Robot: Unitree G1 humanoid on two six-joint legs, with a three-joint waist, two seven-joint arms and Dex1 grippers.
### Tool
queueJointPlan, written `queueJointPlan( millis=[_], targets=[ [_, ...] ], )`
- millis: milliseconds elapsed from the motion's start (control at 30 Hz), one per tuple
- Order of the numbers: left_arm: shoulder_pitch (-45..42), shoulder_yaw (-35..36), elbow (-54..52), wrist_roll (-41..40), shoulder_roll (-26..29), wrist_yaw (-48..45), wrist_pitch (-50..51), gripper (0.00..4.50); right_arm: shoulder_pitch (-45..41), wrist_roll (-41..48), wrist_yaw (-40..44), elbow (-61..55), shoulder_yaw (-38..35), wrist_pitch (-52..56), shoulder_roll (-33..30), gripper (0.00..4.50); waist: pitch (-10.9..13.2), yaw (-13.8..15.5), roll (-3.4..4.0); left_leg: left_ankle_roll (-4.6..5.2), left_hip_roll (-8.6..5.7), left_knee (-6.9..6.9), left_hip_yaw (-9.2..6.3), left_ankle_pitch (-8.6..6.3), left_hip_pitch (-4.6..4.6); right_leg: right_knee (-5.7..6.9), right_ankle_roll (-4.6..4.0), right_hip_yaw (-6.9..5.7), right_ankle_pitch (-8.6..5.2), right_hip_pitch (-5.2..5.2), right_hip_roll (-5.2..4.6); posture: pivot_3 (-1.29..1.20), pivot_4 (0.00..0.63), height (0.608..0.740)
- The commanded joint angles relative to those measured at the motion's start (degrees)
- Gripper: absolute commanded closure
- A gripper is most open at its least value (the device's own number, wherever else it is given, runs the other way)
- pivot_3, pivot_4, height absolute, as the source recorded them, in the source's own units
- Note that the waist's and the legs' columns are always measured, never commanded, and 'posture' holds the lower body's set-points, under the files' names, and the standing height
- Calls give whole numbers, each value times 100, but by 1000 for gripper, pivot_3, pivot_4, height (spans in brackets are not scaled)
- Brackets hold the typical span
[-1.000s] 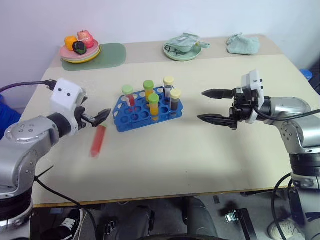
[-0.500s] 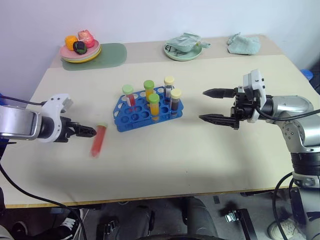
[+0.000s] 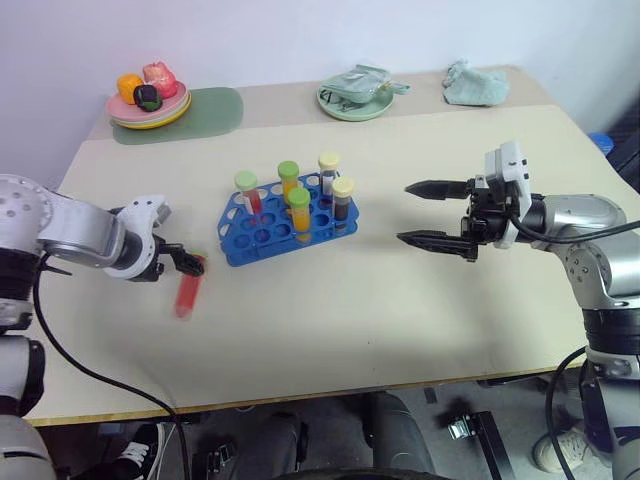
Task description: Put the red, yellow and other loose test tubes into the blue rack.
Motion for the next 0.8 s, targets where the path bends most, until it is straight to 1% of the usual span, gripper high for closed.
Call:
queueJointPlan(
  millis=[33,233,267,333,500,533,633,667,700,733,800],
  targets=[
    [-14,112,25,203,-53,64,48,80,-45,105,-50,-246,-156,3,-33,0,0,-1,0,0,0,0,0,0,0,0,0,0,0,-1,0,0,150,740],
    [292,318,-152,486,-162,161,48,80,31,120,-97,-281,-185,0,-62,0,0,-6,1,0,0,-1,1,0,0,0,0,0,0,-1,0,0,150,740],
    [336,367,-164,519,-202,204,48,298,31,122,-107,-281,-185,2,-60,0,0,-5,1,0,0,-1,1,0,0,0,0,0,0,-1,0,0,150,740],
    [430,473,-193,537,-272,267,48,907,38,116,-122,-287,-186,-12,-61,0,-1,15,1,0,0,2,0,0,0,0,0,0,0,0,-1,0,150,740],
    [614,807,-205,633,-429,495,48,3366,47,114,-131,-286,-189,-29,-69,0,-3,20,3,0,0,3,0,0,1,0,0,0,0,2,-3,0,150,740],
    [656,891,-230,680,-451,541,48,3366,61,112,-129,-297,-190,-37,-73,0,-3,20,4,0,0,3,0,0,1,0,0,0,0,3,-4,0,150,740],
    [739,1295,-627,1167,-496,643,8,3366,65,121,-127,-295,-192,-23,-79,0,-4,21,5,0,0,3,0,0,2,0,0,0,0,4,-4,0,150,740],
    [750,1450,-868,1382,-502,685,-157,3366,65,115,-120,-282,-191,-36,-81,0,-4,20,5,0,0,4,-1,0,2,0,0,0,0,4,-4,0,150,740],
    [751,1392,-1339,1653,-392,405,-328,3366,75,99,-106,-270,-194,-64,-92,0,-4,13,4,-1,0,5,-1,0,2,0,0,0,0,3,-4,0,150,740],
    [751,1494,-1633,1795,-396,330,-413,3366,80,74,-90,-250,-194,-98,-107,0,-4,13,4,-1,1,5,0,0,2,0,0,0,0,3,-4,0,150,740],
    [817,2030,-2009,1928,-667,617,-744,3366,57,46,-106,-172,-224,-142,-115,0,-4,23,4,-1,4,4,1,0,0,0,0,0,0,3,-5,0,150,740]
  ],
)
